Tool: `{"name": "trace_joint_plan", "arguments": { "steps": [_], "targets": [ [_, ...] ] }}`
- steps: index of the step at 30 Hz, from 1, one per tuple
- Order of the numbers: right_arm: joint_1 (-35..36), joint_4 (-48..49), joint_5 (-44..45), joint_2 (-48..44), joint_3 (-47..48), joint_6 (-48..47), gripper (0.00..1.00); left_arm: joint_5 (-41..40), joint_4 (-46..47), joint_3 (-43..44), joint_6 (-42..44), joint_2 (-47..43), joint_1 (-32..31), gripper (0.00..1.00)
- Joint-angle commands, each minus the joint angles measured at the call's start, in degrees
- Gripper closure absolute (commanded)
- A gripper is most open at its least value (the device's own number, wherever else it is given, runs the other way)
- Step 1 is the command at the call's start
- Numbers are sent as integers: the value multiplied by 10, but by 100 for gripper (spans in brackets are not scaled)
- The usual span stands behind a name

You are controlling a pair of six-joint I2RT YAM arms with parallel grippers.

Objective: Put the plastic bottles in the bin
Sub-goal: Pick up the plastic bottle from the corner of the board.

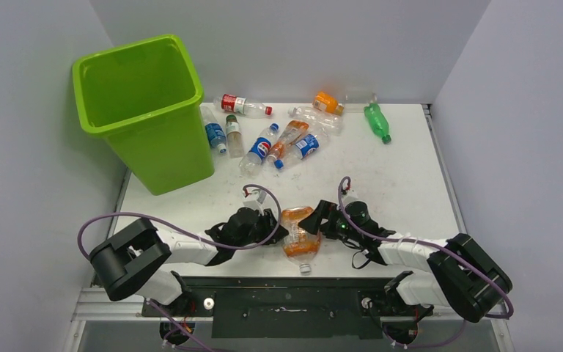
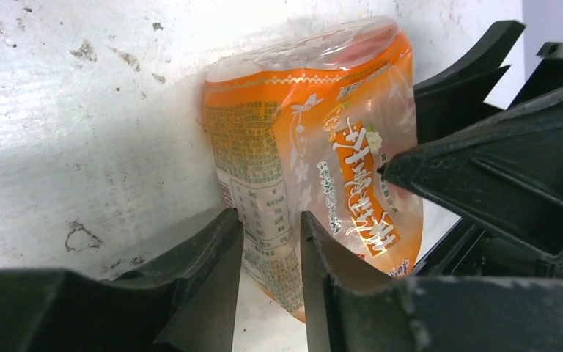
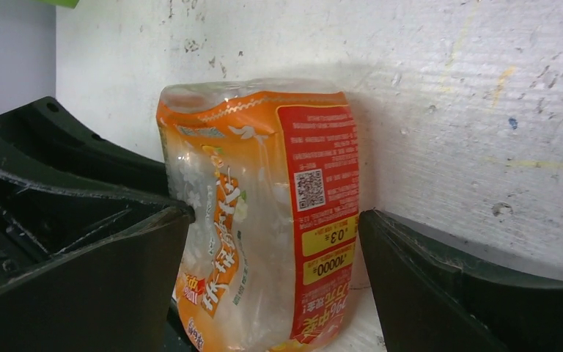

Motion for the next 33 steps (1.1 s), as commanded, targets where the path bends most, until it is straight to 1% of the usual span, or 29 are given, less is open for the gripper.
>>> {"name": "trace_joint_plan", "arguments": {
  "steps": [1,5,7,8,10,11,13,15,16,17,18,21,23,24,26,27,29,31,33],
  "targets": [
    [5,29,-40,10,-20,15,10,2,46,-32,-8,27,10,73],
    [5,96,-64,35,-33,35,7,15,101,-59,-20,54,20,77],
    [5,148,-80,58,-38,53,4,22,126,-67,-26,69,21,79],
    [5,176,-89,72,-41,65,0,23,137,-71,-28,75,22,80],
    [6,233,-103,96,-46,88,9,30,156,-76,-29,83,22,81],
    [7,259,-107,105,-48,98,16,38,163,-78,-29,84,22,82],
    [8,290,-113,116,-49,111,33,42,174,-82,-26,83,22,82],
    [9,298,-115,114,-49,116,52,42,183,-88,-20,72,21,82],
    [10,294,-114,107,-48,116,59,40,187,-90,-18,63,21,81],
    [9,287,-113,96,-47,115,65,38,187,-94,-16,52,21,78],
    [9,277,-109,78,-46,111,71,33,186,-98,-16,38,22,72],
    [5,182,-80,-6,-31,81,83,28,172,-107,-20,-37,22,43],
    [4,107,-51,-81,-14,46,87,5,147,-111,-37,-102,27,24],
    [3,77,-34,-117,-4,30,89,-2,135,-114,-43,-135,30,17],
    [1,48,-3,-204,7,10,94,-13,116,-116,-47,-204,33,1],
    [0,48,15,-237,8,3,95,-12,112,-117,-41,-237,34,3],
    [-1,72,35,-292,8,-3,95,12,119,-112,-12,-292,34,4],
    [-1,111,39,-320,13,-9,95,57,124,-90,25,-331,33,4],
    [-1,155,29,-324,26,-7,95,107,118,-60,53,-353,32,4]
  ]
}}
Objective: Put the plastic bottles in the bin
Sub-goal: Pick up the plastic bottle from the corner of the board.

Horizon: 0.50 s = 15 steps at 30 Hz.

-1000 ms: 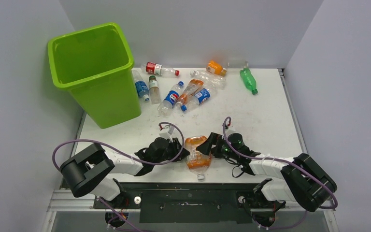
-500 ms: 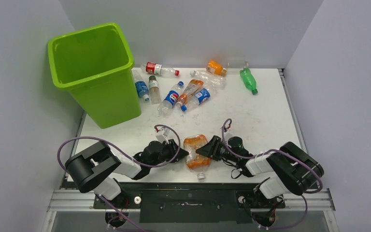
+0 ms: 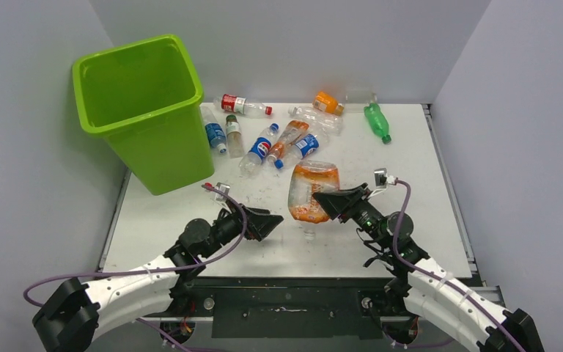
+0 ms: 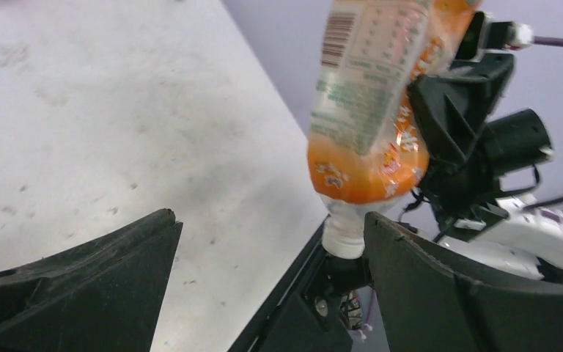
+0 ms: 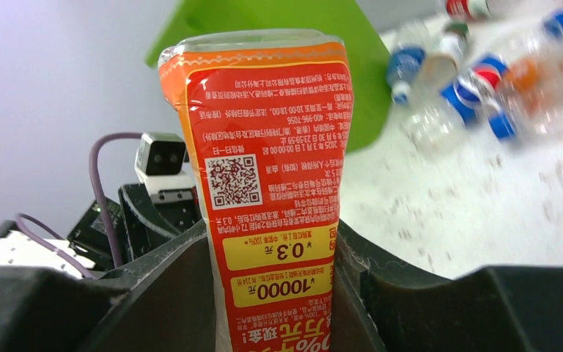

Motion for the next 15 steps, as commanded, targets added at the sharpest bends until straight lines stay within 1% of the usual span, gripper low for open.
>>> {"name": "trace_joint_plan", "arguments": {
  "steps": [1,3,5,7,9,11,15],
  "targets": [
    [-2,100,16,-11,37,-18,95,105,0,70,75,-44,0,4],
    [-1,154,-2,3,47,0,95,170,3,101,84,-41,-2,4],
    [3,219,-9,18,48,33,95,214,9,130,86,-29,-10,4],
    [7,291,-20,40,51,61,95,242,3,160,92,-15,-23,4],
    [11,340,-32,65,57,90,95,256,-17,186,115,-3,-36,4],
    [18,375,-35,86,59,113,95,254,-39,202,138,4,-45,4],
    [29,424,-33,105,55,139,95,246,-27,193,145,9,-46,4]
  ]
}}
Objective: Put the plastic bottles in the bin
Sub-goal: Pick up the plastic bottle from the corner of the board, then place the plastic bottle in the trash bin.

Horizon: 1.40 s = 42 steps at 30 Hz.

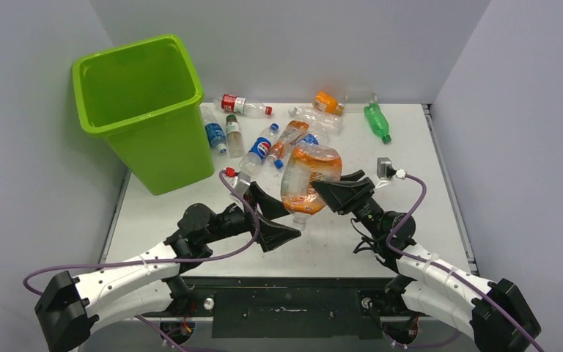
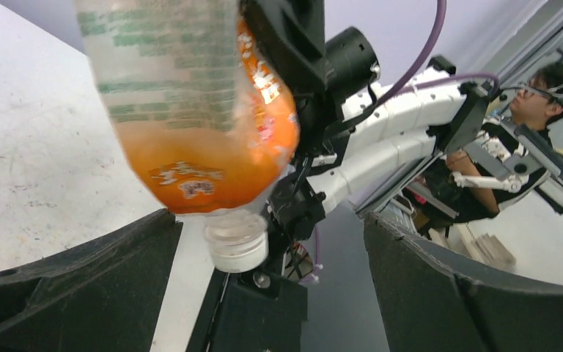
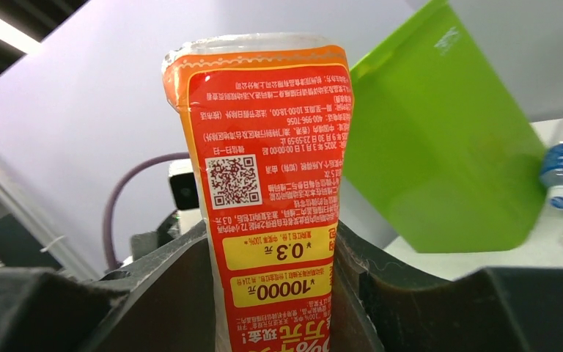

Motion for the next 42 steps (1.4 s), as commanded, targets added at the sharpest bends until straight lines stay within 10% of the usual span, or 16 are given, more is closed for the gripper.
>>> {"name": "trace_joint_plan", "arguments": {
  "steps": [1,7,16,25,31,42],
  "targets": [
    [15,130,-19,13,18,51,95,24,5,15,31,5,-6,4],
    [36,153,-10,25,21,54,95,16,3,27,35,18,-8,1],
    [78,136,30,33,20,14,95,13,34,43,35,48,-33,40],
    [84,23,47,-21,23,-38,93,-38,-33,44,79,9,-43,100],
    [84,-250,25,-74,110,-125,2,-100,-125,65,117,-38,-43,100],
    [84,-670,110,-208,268,-296,10,-206,-449,234,362,-88,-43,100]
  ]
}}
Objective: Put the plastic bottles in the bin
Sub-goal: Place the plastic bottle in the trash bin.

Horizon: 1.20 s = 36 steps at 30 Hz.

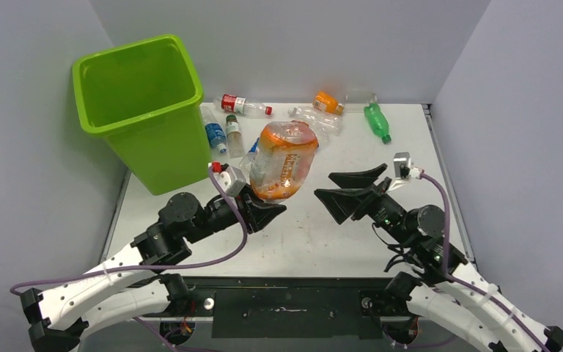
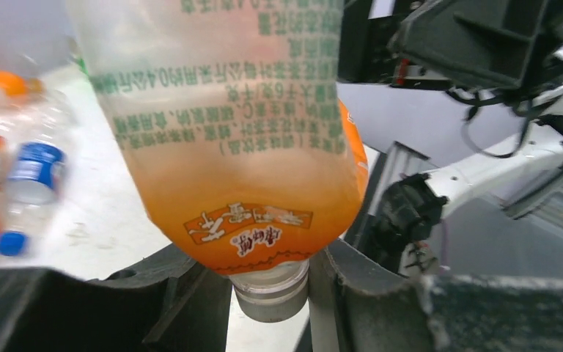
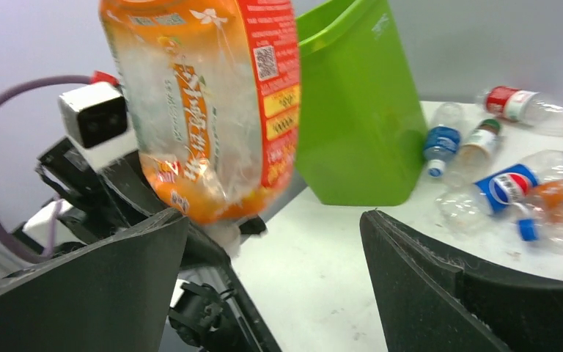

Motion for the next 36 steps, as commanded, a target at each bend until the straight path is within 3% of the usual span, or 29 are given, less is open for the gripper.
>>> {"name": "trace_joint_plan", "arguments": {
  "steps": [1,5,9,14,17,21,30,36],
  "targets": [
    [1,-202,72,-46,93,-89,10,-78,-156,102,169,-16,1,100],
    [0,-290,115,-53,151,-99,10,-113,-218,146,337,-11,1,100],
    [0,-365,137,-14,201,-88,10,-44,-211,103,584,-32,0,100],
    [1,-398,71,27,246,-74,10,-3,-137,15,843,-77,-3,100],
    [1,-420,50,46,279,-80,10,-38,-91,-31,974,-95,-12,100],
    [1,-420,-17,83,289,-68,10,-84,-127,-32,1124,-90,-13,100],
    [-19,-383,-170,156,238,-62,10,-123,-191,-10,1269,-66,-41,100],
    [-155,-257,-360,161,123,35,10,-132,-208,29,1290,-78,-47,100]
  ]
}}
